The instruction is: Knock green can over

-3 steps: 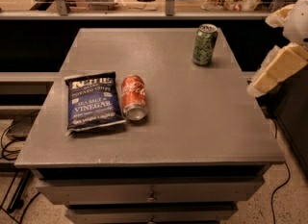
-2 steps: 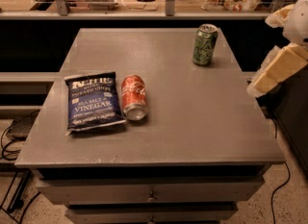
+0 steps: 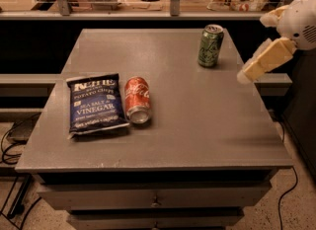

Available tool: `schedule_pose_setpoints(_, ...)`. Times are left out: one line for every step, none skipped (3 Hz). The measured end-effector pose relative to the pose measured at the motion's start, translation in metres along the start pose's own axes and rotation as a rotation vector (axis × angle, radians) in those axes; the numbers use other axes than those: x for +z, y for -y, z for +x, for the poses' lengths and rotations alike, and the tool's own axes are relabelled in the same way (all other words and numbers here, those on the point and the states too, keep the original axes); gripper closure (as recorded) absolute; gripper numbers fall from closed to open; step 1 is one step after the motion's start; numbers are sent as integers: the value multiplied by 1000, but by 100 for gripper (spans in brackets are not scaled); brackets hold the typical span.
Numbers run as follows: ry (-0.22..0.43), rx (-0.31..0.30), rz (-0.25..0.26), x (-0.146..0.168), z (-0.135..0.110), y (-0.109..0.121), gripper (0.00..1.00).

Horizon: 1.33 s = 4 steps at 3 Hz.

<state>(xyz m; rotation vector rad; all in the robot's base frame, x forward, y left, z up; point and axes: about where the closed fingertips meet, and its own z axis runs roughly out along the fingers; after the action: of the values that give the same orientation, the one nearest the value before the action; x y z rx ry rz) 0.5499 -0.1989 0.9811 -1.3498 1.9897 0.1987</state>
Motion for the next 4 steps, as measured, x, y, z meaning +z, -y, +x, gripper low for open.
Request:
schedule_pose_setpoints(43, 41, 15, 17, 1, 26, 0)
schedule_pose_setpoints(34, 113, 54, 31, 15, 55, 0)
schedule_pose_setpoints(32, 125, 56, 32, 17, 57, 0)
schedule_pose_setpoints(78, 199, 23, 47, 34, 64, 0)
